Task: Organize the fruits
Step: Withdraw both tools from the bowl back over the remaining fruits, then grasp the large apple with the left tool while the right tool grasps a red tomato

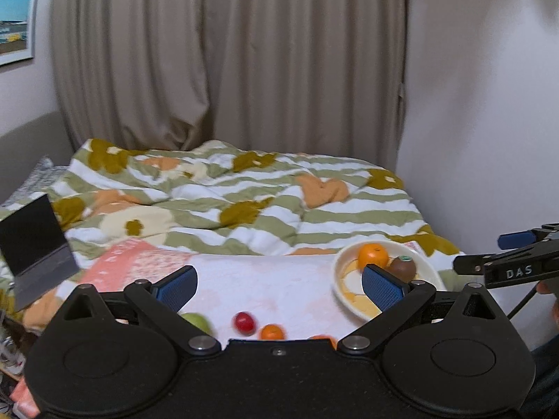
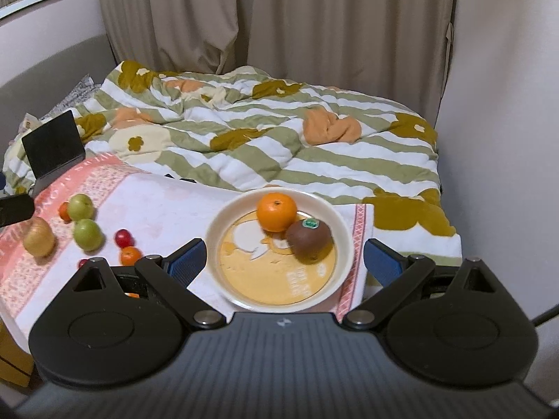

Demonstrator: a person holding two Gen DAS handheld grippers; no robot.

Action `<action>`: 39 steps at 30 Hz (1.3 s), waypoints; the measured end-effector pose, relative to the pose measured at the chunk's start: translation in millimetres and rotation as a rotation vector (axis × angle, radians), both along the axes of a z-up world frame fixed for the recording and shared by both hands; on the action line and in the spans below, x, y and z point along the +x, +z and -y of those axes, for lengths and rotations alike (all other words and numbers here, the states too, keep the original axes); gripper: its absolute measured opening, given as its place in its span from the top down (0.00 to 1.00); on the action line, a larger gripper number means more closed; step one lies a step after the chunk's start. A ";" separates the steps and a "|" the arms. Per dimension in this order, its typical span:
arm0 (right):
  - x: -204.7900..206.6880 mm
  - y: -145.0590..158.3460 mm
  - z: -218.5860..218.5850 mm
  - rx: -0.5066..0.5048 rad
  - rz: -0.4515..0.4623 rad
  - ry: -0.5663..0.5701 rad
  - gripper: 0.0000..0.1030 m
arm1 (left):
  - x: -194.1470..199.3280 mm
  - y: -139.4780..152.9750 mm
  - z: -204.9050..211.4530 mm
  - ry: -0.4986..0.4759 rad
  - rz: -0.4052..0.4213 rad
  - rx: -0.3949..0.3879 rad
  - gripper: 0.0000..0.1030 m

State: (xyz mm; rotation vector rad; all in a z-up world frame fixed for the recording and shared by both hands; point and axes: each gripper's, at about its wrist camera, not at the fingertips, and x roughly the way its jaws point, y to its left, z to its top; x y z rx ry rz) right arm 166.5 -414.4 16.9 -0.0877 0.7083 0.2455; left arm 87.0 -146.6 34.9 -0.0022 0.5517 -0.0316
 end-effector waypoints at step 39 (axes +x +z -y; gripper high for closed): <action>-68.2 -109.7 -258.9 0.080 -0.031 -0.127 0.00 | 10.9 -119.0 -234.6 -0.102 -0.101 -0.006 0.02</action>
